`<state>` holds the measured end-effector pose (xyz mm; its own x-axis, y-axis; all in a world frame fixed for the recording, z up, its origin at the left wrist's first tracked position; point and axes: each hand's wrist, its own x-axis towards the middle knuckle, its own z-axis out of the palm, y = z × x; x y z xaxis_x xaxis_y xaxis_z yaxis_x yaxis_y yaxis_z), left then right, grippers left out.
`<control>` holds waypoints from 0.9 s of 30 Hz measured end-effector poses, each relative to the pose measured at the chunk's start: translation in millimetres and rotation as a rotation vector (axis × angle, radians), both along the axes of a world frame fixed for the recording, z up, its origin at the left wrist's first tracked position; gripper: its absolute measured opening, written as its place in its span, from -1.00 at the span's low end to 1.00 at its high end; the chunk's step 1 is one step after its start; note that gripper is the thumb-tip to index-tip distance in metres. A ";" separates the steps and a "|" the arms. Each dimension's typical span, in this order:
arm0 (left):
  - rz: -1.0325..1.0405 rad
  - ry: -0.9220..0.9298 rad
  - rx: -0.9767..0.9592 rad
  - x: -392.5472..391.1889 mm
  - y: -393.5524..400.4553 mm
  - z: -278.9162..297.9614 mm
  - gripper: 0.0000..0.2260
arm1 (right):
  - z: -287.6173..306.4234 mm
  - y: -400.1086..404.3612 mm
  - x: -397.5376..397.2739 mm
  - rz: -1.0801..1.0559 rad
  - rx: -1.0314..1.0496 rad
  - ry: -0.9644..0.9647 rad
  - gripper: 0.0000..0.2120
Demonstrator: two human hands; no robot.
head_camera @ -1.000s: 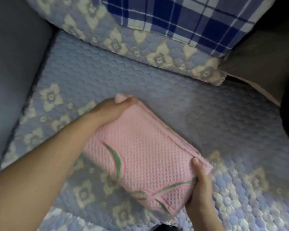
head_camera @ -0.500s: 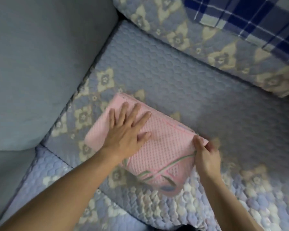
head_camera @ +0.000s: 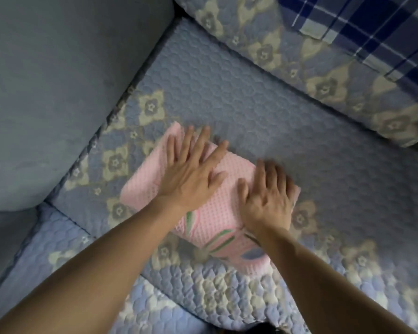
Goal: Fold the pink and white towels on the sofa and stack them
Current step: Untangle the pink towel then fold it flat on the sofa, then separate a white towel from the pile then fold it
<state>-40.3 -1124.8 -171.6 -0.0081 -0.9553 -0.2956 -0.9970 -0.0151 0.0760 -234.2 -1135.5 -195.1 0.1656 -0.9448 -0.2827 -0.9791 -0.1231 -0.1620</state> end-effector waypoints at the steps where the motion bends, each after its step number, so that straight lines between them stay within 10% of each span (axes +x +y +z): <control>1: -0.041 -0.006 -0.019 4.8 13.9 0.8 -0.38 | 0.8 -0.7 1.4 0.001 -0.016 0.009 -0.34; 13: 0.098 0.058 0.157 55.1 8.6 -43.6 -0.35 | -26.2 -4.9 16.6 -0.001 -0.113 -0.010 -0.34; 22: 0.527 0.117 0.107 -32.1 94.2 72.5 -0.43 | 74.4 21.7 -1.6 0.260 0.150 0.075 -0.36; 27: 0.704 0.334 0.416 -43.1 239.8 130.3 -0.42 | 148.2 95.3 -8.0 0.538 0.119 0.062 -0.25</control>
<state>-83.4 -885.0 -41.4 0.3934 -0.5867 -0.7078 -0.6726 -0.7086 0.2134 -242.2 -1040.2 -46.9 0.5957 -0.6925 -0.4070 -0.7913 -0.5931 -0.1490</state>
